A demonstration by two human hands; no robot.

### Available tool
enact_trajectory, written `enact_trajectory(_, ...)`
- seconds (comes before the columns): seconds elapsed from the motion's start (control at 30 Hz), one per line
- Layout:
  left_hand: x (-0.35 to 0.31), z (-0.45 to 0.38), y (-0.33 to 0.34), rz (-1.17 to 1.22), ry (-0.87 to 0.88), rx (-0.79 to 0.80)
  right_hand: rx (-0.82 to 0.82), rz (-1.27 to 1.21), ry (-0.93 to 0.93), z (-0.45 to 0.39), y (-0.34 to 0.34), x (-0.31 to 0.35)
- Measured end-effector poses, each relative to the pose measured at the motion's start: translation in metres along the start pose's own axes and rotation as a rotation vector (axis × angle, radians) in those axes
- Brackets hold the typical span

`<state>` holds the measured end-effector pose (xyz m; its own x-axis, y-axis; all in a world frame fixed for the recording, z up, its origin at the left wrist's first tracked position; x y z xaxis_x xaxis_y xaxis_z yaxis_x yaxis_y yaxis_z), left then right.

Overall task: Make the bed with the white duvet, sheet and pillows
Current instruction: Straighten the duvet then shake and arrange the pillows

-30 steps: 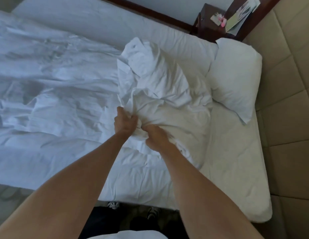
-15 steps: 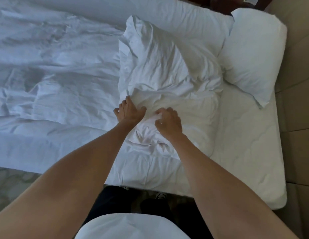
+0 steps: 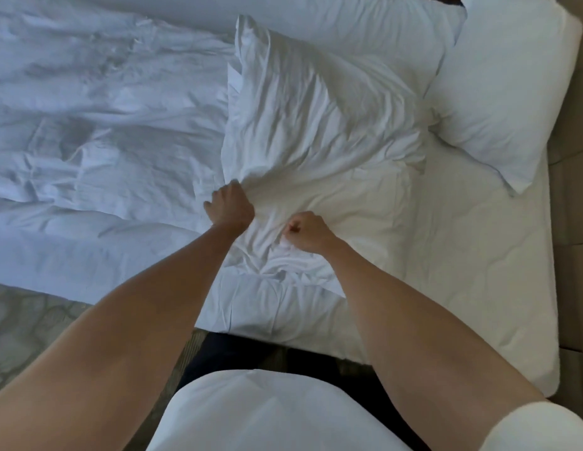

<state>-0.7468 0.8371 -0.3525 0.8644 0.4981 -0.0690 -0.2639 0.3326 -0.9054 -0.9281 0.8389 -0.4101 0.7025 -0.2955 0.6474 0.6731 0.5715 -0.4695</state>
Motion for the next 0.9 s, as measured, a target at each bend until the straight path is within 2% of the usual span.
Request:
enact_trajectory(0.07, -0.035, 0.006, -0.022, 0.03, 0.152, -0.212, -0.099, -0.023, -0.009, -0.004, -0.034, -0.003)
enact_trajectory(0.13, -0.082, 0.011, -0.038, 0.046, 0.332, -0.333, -0.183, -0.025, -0.024, -0.006, -0.068, -0.005)
enact_trajectory(0.2, -0.131, 0.012, -0.048, 0.014, 0.476, -0.374, -0.281, -0.059, -0.039, -0.01, -0.101, -0.006)
enact_trajectory(0.27, -0.172, 0.006, -0.049, -0.026, 0.555, -0.332, -0.388, -0.1, -0.07, -0.014, -0.135, -0.004)
enact_trajectory(0.33, -0.196, -0.01, -0.049, -0.103, 0.553, -0.285, -0.45, -0.064, -0.127, -0.021, -0.163, 0.001)
enact_trajectory(0.47, -0.208, -0.079, -0.046, -0.28, 0.398, -0.134, -0.424, 0.185, -0.231, -0.057, -0.206, 0.009)
enact_trajectory(0.67, -0.207, -0.184, -0.013, -0.2, 0.32, 0.011, -0.26, 0.255, 0.008, -0.153, -0.237, -0.011)
enact_trajectory(0.77, -0.21, -0.218, -0.001, -0.181, 0.343, -0.045, -0.324, 0.285, 0.055, -0.193, -0.252, -0.012)
enact_trajectory(0.9, -0.229, -0.253, 0.021, -0.385, 0.363, -0.168, -0.362, 0.306, 0.165, -0.245, -0.26, -0.042)
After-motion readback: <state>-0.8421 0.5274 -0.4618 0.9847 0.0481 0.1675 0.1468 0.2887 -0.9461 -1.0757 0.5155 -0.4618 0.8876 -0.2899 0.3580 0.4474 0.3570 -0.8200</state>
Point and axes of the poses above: each hand's wrist, its own z-axis away from the middle knuckle, its own y-axis out of the palm, x = y × z, the point moved 8 cm from there along -z, towards the middle knuckle, and after that the axes turned 15 degrees about -z, right-handed, at the moved point
